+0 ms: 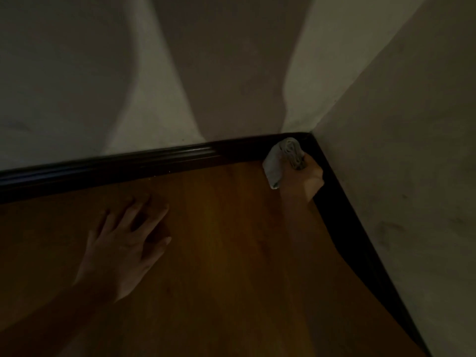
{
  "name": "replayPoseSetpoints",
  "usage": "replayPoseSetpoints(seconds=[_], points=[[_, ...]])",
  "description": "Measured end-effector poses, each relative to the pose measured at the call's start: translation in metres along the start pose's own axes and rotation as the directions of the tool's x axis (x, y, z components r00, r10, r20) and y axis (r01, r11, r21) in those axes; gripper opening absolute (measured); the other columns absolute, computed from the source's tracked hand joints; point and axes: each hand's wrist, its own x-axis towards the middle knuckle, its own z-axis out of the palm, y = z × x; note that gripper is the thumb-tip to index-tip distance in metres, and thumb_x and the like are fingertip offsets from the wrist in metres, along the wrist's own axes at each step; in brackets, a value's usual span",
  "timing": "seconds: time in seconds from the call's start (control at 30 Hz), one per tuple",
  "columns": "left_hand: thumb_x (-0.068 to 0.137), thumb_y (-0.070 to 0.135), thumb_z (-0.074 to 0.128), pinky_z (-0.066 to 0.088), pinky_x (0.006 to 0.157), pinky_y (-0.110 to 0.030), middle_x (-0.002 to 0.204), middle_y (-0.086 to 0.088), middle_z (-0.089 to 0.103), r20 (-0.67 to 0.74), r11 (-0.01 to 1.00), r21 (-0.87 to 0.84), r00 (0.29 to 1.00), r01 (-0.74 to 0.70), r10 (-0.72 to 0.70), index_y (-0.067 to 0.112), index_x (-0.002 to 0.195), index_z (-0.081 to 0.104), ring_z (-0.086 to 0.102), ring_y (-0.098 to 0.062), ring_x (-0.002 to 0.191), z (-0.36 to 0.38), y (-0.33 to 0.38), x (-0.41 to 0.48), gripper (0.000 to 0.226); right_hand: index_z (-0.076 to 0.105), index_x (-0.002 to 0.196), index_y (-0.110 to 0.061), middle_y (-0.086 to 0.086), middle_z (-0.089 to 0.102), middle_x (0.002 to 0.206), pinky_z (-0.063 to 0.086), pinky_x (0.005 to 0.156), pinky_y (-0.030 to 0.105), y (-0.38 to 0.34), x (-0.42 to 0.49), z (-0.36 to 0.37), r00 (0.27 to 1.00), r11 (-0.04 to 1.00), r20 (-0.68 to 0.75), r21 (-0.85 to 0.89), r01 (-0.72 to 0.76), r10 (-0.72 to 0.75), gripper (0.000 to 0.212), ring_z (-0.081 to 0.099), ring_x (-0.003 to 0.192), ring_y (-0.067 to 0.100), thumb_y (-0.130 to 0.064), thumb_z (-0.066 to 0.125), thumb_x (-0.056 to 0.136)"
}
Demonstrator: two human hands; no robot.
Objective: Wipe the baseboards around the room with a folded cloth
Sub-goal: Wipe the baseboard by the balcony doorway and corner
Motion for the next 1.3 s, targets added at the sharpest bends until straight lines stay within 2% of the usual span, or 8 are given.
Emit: replayPoseSetpoints(seconds=[0.07, 0.37, 0.47, 0.6, 0.77, 0.93, 1.1, 1.3], points=[[0.095, 0.074, 0.018, 0.024, 0.117, -0.061, 0.161, -0.002, 0.032, 0.011, 1.0, -0.003, 1.0, -0.007, 0.007, 0.045, 0.154, 0.03, 0.027, -0.032, 0.148, 0.001, 0.0, 0.0, 0.067, 0.072, 0.112, -0.007, 0.0, 0.068, 0.095, 0.051, 0.072, 0.02, 0.002, -0.007, 0.003, 0.998, 0.997, 0.031, 0.053, 0.051, -0.053, 0.023, 0.062, 0.082, 0.011, -0.02, 0.069, 0.093], [0.095, 0.074, 0.017, 0.022, 0.117, -0.06, 0.161, 0.0, 0.03, -0.001, 1.0, -0.009, 1.0, -0.007, 0.007, 0.044, 0.154, 0.031, 0.026, -0.031, 0.148, 0.0, 0.0, 0.0, 0.067, 0.073, 0.109, -0.005, 0.001, 0.068, 0.094, 0.05, 0.067, 0.017, 0.003, -0.006, 0.006, 0.998, 0.997, 0.004, 0.052, 0.064, -0.065, 0.02, 0.063, 0.083, 0.012, -0.016, 0.069, 0.093], [0.095, 0.074, 0.017, 0.021, 0.118, -0.059, 0.161, 0.0, 0.029, 0.006, 1.0, 0.0, 1.0, -0.007, 0.007, 0.046, 0.154, 0.029, 0.025, -0.03, 0.148, 0.002, 0.001, 0.0, 0.067, 0.073, 0.111, -0.007, -0.001, 0.066, 0.095, 0.048, 0.069, 0.021, 0.001, -0.001, 0.006, 0.996, 0.998, -0.075, 0.047, -0.036, 0.04, 0.019, 0.058, 0.082, 0.009, -0.015, 0.065, 0.095], [0.094, 0.076, 0.017, 0.019, 0.119, -0.055, 0.162, 0.003, 0.029, -0.006, 1.0, 0.003, 1.0, 0.009, -0.009, 0.047, 0.154, 0.03, 0.024, -0.027, 0.149, 0.003, 0.001, 0.0, 0.068, 0.066, 0.079, -0.013, 0.001, 0.063, 0.076, 0.052, 0.062, 0.029, -0.007, -0.031, 0.021, 0.999, 0.995, -0.043, 0.1, 0.018, -0.013, 0.015, 0.058, 0.069, 0.012, -0.015, 0.067, 0.093], [0.093, 0.077, 0.014, 0.02, 0.119, -0.056, 0.161, 0.003, 0.029, -0.002, 1.0, 0.007, 1.0, 0.014, -0.014, 0.046, 0.152, 0.034, 0.025, -0.027, 0.149, 0.002, 0.002, 0.001, 0.07, 0.066, 0.069, -0.011, -0.002, 0.06, 0.067, 0.043, 0.053, 0.021, -0.015, -0.066, 0.04, 0.993, 0.981, 0.019, 0.158, 0.116, -0.121, 0.022, 0.049, 0.055, 0.003, -0.01, 0.072, 0.09], [0.092, 0.078, 0.013, 0.019, 0.119, -0.055, 0.161, 0.004, 0.029, -0.003, 1.0, -0.004, 1.0, 0.023, -0.023, 0.046, 0.153, 0.034, 0.024, -0.028, 0.149, 0.001, 0.004, 0.0, 0.072, 0.072, 0.083, -0.015, -0.002, 0.067, 0.075, 0.055, 0.062, 0.03, -0.031, -0.102, 0.05, 0.961, 0.963, 0.189, 0.22, 0.156, -0.199, 0.009, 0.06, 0.065, 0.006, -0.022, 0.074, 0.088], [0.091, 0.078, 0.018, 0.019, 0.119, -0.056, 0.16, 0.004, 0.028, -0.004, 0.999, -0.019, 1.0, 0.03, -0.03, 0.046, 0.151, 0.035, 0.022, -0.028, 0.149, -0.002, 0.006, 0.0, 0.07, 0.072, 0.105, -0.014, 0.005, 0.067, 0.095, 0.051, 0.067, 0.03, -0.031, -0.112, 0.049, 0.892, 0.918, 0.235, 0.19, 0.347, -0.386, 0.024, 0.063, 0.082, 0.018, -0.028, 0.068, 0.087], [0.089, 0.079, 0.017, 0.016, 0.12, -0.055, 0.163, 0.004, 0.024, -0.003, 0.999, -0.033, 1.0, 0.031, -0.031, 0.047, 0.153, 0.031, 0.016, -0.027, 0.149, -0.002, 0.007, -0.001, 0.073, 0.069, 0.081, -0.012, 0.0, 0.068, 0.082, 0.055, 0.061, 0.029, -0.021, -0.088, 0.048, 0.949, 0.968, 0.213, 0.144, 0.207, -0.234, 0.019, 0.062, 0.07, 0.01, -0.029, 0.073, 0.088]])
